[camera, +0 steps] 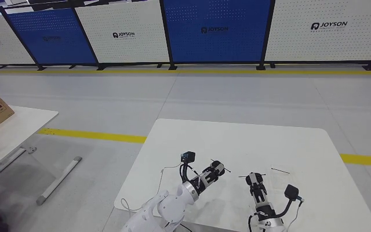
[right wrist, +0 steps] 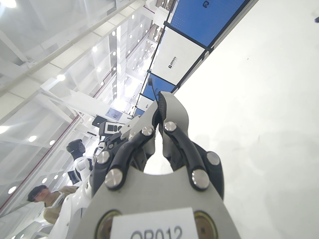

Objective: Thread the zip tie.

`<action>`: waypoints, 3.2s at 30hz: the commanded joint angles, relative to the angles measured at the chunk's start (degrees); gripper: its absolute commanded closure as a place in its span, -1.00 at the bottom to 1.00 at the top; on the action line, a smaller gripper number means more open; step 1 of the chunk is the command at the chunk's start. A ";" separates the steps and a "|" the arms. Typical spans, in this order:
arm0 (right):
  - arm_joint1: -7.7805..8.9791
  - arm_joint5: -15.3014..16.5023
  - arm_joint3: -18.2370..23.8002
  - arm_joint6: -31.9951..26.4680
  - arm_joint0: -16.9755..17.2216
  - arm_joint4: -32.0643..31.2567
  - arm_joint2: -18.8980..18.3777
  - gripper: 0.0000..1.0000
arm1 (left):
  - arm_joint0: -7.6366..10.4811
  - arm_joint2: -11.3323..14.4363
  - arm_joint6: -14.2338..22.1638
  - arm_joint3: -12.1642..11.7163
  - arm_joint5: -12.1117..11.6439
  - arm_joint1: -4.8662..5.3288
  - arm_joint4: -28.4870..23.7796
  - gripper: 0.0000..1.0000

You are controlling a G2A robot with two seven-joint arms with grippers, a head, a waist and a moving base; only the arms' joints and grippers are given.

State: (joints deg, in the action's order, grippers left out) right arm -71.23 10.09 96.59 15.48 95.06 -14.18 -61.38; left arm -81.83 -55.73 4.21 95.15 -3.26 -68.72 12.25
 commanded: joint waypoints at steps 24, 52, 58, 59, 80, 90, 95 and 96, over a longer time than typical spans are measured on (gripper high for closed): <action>-1.70 -0.76 -3.05 -1.56 -3.51 2.60 2.13 1.00 | 0.00 0.00 0.00 0.00 0.00 0.00 0.00 1.00; -2.98 -1.04 -4.54 -3.06 -4.80 3.66 1.85 1.00 | 0.00 0.00 0.00 0.00 0.00 0.00 0.00 1.00; -3.33 -0.99 -5.04 -3.43 -5.00 3.54 1.91 1.00 | 0.00 0.00 0.00 0.00 0.00 0.00 0.00 1.00; -3.38 -1.01 -5.12 -3.43 -5.04 3.46 1.93 1.00 | 0.00 0.00 0.00 0.00 0.00 0.00 0.00 1.00; -4.55 -2.00 -5.19 -0.88 -4.62 -0.41 2.51 1.00 | 0.00 0.00 0.00 0.00 0.00 0.00 0.00 1.00; -4.70 -1.49 -4.90 -1.91 -3.48 1.09 0.69 1.00 | 0.00 0.00 0.00 0.00 0.00 0.00 0.00 1.00; -4.79 -1.79 -4.69 -2.13 -3.35 1.94 0.50 1.00 | 0.00 0.00 0.00 0.00 0.00 0.00 0.00 1.00; -4.79 -1.79 -4.69 -2.13 -3.35 1.94 0.50 1.00 | 0.00 0.00 0.00 0.00 0.00 0.00 0.00 1.00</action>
State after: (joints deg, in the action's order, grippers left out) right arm -76.03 8.28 91.90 13.34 91.71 -12.21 -60.88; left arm -81.83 -55.73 4.21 95.15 -3.26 -68.72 12.25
